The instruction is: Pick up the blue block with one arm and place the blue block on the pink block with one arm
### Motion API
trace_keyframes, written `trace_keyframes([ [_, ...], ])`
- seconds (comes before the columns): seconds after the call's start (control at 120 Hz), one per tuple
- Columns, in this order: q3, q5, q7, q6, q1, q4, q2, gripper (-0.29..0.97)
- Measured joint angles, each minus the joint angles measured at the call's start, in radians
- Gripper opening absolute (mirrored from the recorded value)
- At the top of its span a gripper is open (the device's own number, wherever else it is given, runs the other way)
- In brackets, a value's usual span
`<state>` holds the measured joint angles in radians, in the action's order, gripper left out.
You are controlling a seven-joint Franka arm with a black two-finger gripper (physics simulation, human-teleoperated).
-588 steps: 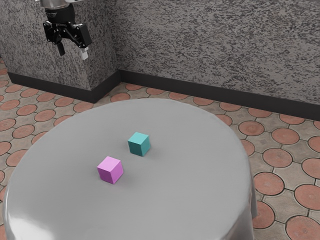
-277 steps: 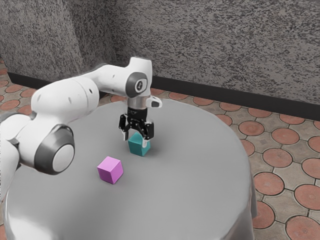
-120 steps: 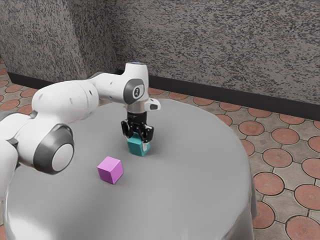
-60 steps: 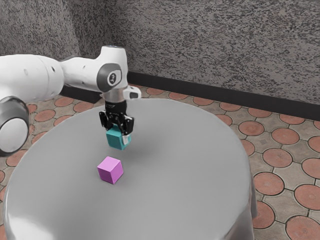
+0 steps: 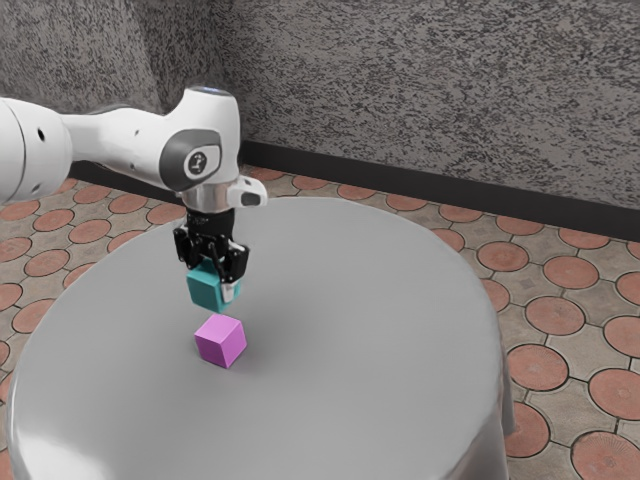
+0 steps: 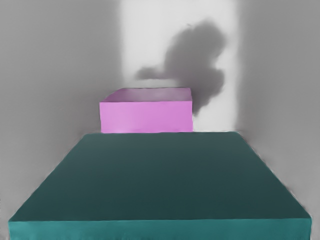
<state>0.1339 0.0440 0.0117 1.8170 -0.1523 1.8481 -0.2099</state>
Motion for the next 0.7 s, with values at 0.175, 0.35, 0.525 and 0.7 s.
trace_keyframes([
  [0.175,-0.002,0.019,0.024,0.056,0.001,0.076,0.017,0.35],
  [0.35,0.001,0.027,0.038,0.119,0.008,0.071,-0.034,0.35],
  [0.525,0.005,0.027,0.046,0.130,0.014,0.052,-0.048,0.35],
  [0.7,0.006,0.022,0.052,0.132,0.015,0.051,-0.058,0.35],
])
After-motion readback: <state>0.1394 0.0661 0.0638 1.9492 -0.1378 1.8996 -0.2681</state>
